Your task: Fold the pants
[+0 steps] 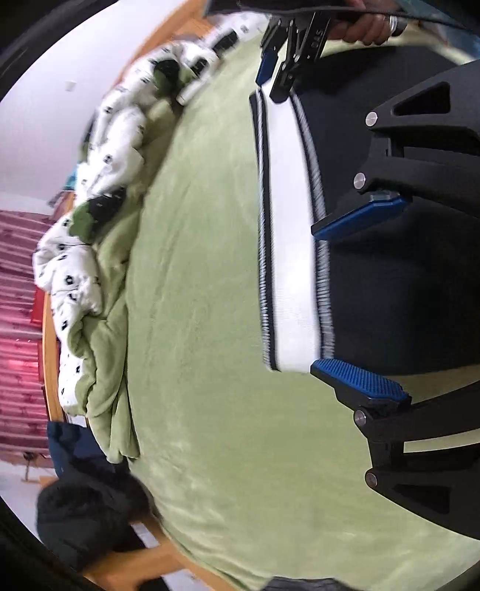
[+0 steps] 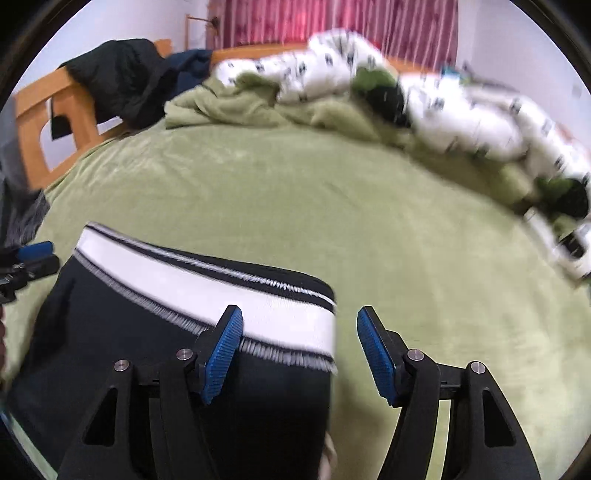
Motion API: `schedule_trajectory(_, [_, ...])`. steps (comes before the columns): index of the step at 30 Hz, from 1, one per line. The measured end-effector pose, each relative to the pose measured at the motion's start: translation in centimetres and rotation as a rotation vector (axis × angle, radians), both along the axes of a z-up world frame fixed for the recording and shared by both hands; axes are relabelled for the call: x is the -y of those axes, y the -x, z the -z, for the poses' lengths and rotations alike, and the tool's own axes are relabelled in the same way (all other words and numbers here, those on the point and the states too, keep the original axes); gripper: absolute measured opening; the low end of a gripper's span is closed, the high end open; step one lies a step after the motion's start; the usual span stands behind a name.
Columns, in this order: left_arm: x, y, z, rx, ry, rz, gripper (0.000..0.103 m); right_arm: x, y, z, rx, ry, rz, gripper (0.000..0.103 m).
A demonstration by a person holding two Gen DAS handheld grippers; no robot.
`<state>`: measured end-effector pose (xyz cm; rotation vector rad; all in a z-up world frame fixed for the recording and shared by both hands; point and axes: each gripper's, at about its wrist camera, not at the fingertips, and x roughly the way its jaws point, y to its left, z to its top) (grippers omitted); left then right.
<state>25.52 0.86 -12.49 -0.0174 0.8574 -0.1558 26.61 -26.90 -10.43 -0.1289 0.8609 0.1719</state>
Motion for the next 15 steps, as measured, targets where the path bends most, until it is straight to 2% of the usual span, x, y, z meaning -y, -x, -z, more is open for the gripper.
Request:
schedule_trajectory(2, [0.8, -1.1, 1.2, -0.018, -0.048, -0.010, 0.068, 0.2, -1.0, 1.6, -0.012, -0.019, -0.001, 0.065])
schedule_trajectory(3, [1.0, -1.1, 1.7, -0.005, -0.065, -0.015, 0.070, 0.5, -1.1, 2.0, 0.001, -0.036, 0.001, 0.069])
schedule_trajectory(5, [1.0, -0.6, 1.8, 0.018, -0.070, -0.025, 0.075, 0.9, -1.3, 2.3, -0.004, -0.062, 0.009, 0.070])
schedule_trajectory(7, [0.6, -0.8, 2.0, 0.013, -0.053, -0.046, 0.084, 1.3, -1.6, 2.4, -0.023, -0.087, 0.009, 0.074])
schedule_trajectory(10, [-0.4, -1.3, 2.8, -0.013, 0.005, -0.070, 0.090, 1.6, -1.6, 2.7, -0.020, -0.103, 0.020, 0.075])
schedule_trajectory(15, [-2.3, -1.9, 4.2, -0.075, 0.153, -0.080, 0.093, 1.8, -1.7, 3.0, -0.021, -0.123, 0.018, 0.075])
